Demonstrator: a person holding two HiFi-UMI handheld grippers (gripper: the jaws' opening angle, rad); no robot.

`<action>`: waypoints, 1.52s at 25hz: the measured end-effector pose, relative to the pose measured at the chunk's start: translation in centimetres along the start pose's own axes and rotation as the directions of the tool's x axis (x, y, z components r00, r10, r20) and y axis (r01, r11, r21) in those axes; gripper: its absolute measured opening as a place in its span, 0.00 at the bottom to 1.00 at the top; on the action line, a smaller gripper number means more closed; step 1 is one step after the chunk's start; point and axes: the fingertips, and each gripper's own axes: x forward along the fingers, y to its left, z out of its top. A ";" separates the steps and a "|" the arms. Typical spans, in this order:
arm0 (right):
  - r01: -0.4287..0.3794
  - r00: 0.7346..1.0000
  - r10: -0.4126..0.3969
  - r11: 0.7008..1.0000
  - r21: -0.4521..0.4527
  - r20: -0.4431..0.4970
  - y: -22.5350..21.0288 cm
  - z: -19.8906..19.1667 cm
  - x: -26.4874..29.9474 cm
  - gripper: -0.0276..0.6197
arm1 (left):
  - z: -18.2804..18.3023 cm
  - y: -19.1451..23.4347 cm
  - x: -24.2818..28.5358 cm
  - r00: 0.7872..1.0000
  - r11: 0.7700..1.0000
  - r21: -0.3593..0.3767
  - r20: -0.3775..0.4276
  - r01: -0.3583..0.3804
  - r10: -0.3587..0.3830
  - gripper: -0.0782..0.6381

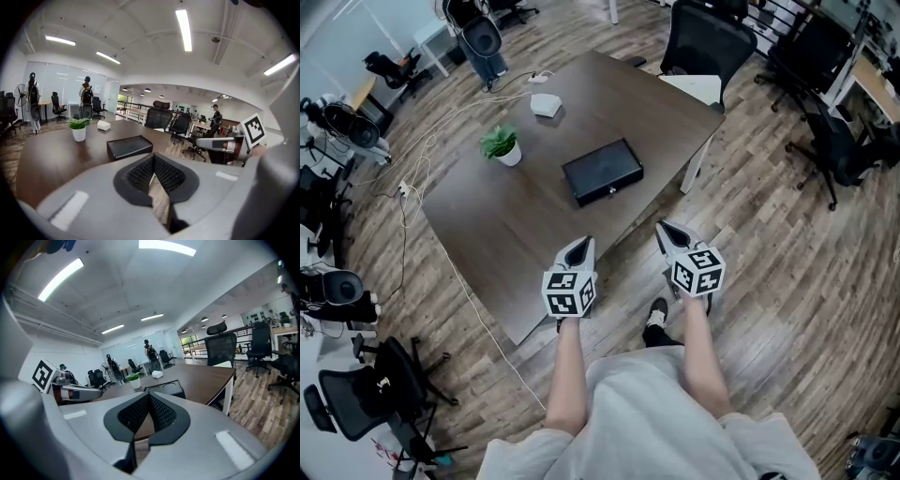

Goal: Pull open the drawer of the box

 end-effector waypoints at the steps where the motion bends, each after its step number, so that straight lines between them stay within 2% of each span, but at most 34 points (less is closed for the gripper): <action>1: -0.009 1.000 0.009 1.000 -0.002 -0.001 -0.7 0.4 0.5 0.04 | 0.4 -0.1 0.9 1.000 1.000 0.000 -0.002 -0.005 0.005 0.18; 7: -0.048 0.999 0.048 0.999 0.008 -0.009 -5.4 2.1 2.1 0.04 | 1.8 -1.9 6.2 1.000 1.000 -0.001 -0.012 -0.025 0.025 0.18; 14: -0.067 0.997 0.067 0.998 0.010 -0.038 -9.9 2.5 3.2 0.04 | 1.8 -3.5 10.2 0.998 0.999 -0.003 -0.041 -0.045 0.045 0.18; 22: -0.117 0.987 0.116 0.993 -0.006 -0.110 -10.4 0.9 6.8 0.04 | -0.2 -1.5 12.6 0.992 0.995 -0.043 -0.095 -0.090 0.086 0.18; 28: -0.162 0.972 0.152 0.986 -0.041 -0.181 -11.5 0.9 10.6 0.04 | -2.7 -0.4 16.0 0.982 0.989 -0.097 -0.164 -0.109 0.092 0.18; 35: -0.218 0.943 0.193 0.974 -0.064 -0.273 -11.9 0.0 17.1 0.04 | -4.9 2.0 20.6 0.967 0.977 -0.159 -0.234 -0.141 0.101 0.18; 38: -0.249 0.922 0.204 0.963 -0.099 -0.330 -12.0 -0.6 20.0 0.04 | -5.8 3.4 22.1 0.962 0.966 -0.199 -0.252 -0.162 0.109 0.18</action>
